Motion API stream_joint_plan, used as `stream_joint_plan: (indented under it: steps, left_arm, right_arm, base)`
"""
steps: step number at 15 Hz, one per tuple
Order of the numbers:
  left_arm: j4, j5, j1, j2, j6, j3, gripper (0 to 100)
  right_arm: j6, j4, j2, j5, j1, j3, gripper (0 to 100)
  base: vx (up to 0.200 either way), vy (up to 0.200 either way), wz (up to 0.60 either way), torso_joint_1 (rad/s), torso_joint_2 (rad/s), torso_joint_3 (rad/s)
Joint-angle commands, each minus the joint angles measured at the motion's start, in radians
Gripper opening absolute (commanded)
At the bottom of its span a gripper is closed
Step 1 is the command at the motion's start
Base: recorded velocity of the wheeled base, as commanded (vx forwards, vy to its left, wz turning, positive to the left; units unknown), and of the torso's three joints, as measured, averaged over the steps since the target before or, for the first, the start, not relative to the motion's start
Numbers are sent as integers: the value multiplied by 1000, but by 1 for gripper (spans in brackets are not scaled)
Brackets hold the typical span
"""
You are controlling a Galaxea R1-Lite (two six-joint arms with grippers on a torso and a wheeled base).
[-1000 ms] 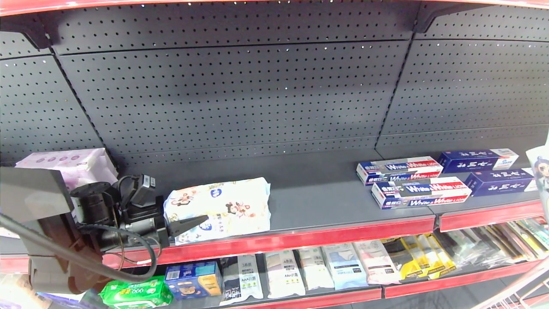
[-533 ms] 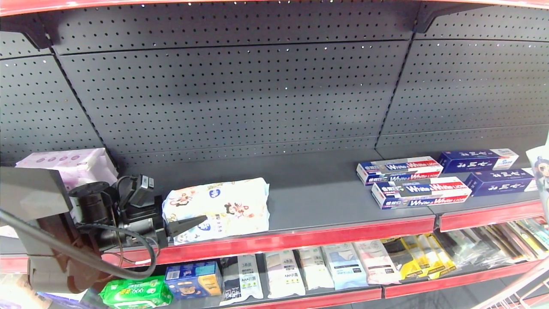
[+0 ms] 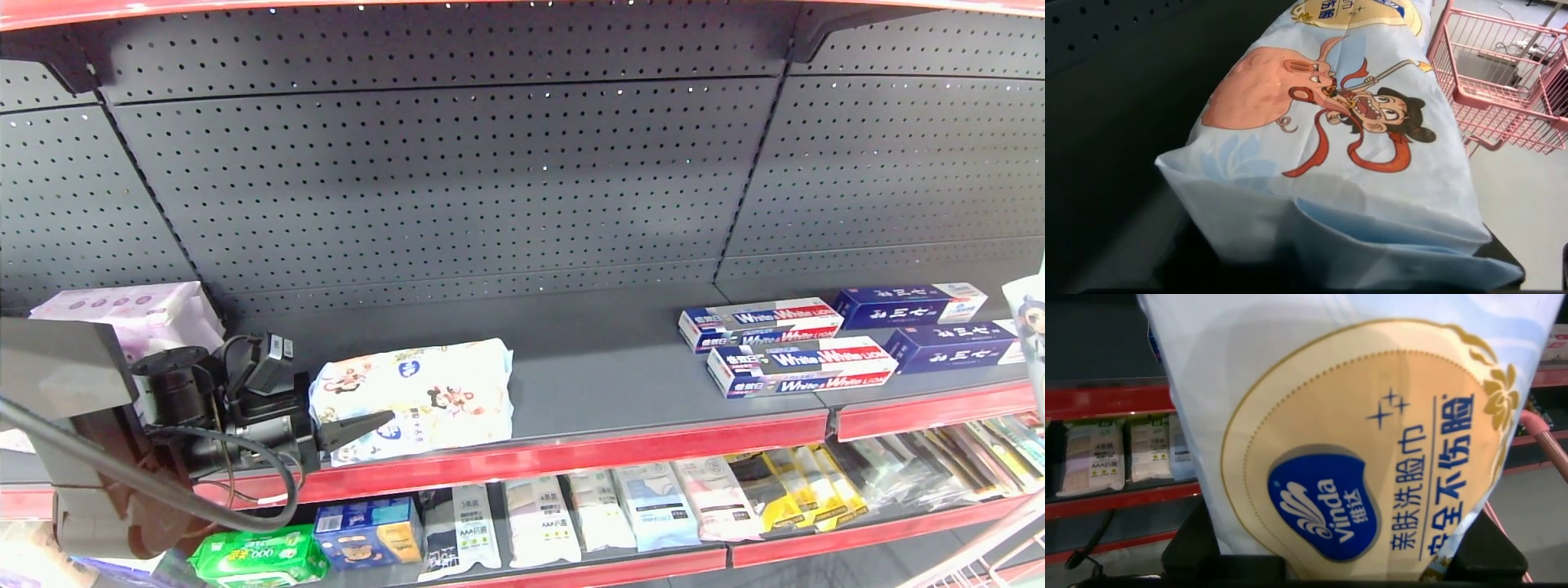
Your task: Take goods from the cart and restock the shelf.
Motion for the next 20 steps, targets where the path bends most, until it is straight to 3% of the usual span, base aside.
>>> stream_joint_plan:
  steps: [1, 8, 20]
  left_arm:
    - [-1, 0, 0, 2, 1, 0, 0]
    - [-1, -38, 0, -4, 14, 10, 0]
    - [-1, -38, 2, -7, 23, 17, 0]
  right_arm:
    - [0, 0, 4, 0, 0, 0, 0]
    - [0, -1, 18, 0, 0, -2, 0]
    - [0, 0, 15, -1, 0, 4, 0]
  base:
    - [0, 0, 0, 0, 0, 0]
    - [0, 0, 0, 0, 0, 0]
    - [0, 0, 0, 0, 0, 0]
